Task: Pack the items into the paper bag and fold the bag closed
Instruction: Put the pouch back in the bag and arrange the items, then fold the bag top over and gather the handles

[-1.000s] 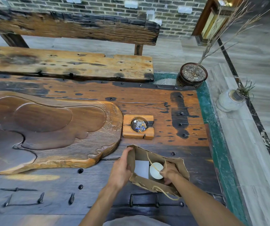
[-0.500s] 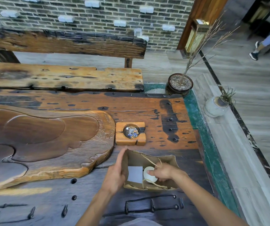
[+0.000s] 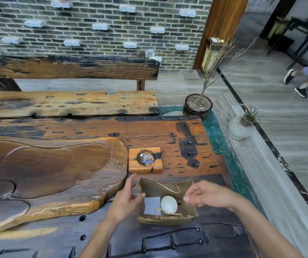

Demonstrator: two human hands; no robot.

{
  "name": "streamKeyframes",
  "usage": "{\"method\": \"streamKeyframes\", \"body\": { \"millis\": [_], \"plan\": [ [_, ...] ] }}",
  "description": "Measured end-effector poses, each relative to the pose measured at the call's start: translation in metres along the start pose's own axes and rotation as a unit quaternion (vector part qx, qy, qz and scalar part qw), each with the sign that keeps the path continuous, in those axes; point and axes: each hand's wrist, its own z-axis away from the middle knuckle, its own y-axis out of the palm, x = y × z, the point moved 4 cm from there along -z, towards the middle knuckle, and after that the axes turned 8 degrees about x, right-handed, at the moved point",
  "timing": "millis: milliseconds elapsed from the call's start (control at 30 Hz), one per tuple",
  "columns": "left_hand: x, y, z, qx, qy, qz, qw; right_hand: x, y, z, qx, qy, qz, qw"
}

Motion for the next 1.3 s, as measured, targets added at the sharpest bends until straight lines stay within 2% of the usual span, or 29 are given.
{"method": "streamKeyframes", "body": {
  "millis": [167, 267, 333, 467, 700, 1067, 1300],
  "plan": [
    [0.015, -0.017, -0.009, -0.003, -0.039, 0.090, 0.995, -0.023, -0.028, 0.016, -0.078, -0.019, -0.105, 0.991],
    [0.025, -0.024, -0.017, -0.022, -0.088, 0.145, 0.985, -0.052, -0.038, 0.004, -0.146, -0.005, -0.203, 0.968],
    [0.038, -0.023, -0.026, -0.016, -0.136, 0.188, 0.972, -0.071, -0.035, -0.012, -0.160, 0.016, -0.282, 0.946],
    [0.058, -0.009, -0.046, 0.014, -0.212, 0.246, 0.946, -0.100, -0.013, -0.048, -0.121, 0.098, -0.374, 0.914],
    [0.083, 0.029, -0.057, 0.134, -0.238, 0.258, 0.927, -0.125, 0.021, -0.087, -0.054, 0.194, -0.407, 0.891],
    [0.072, 0.047, -0.057, 0.141, -0.244, 0.346, 0.895, -0.117, 0.032, -0.098, 0.013, 0.178, -0.444, 0.878],
    [0.076, 0.046, -0.052, 0.119, -0.224, 0.360, 0.898, -0.117, 0.033, -0.100, -0.042, 0.138, -0.466, 0.873]
  ]
}}
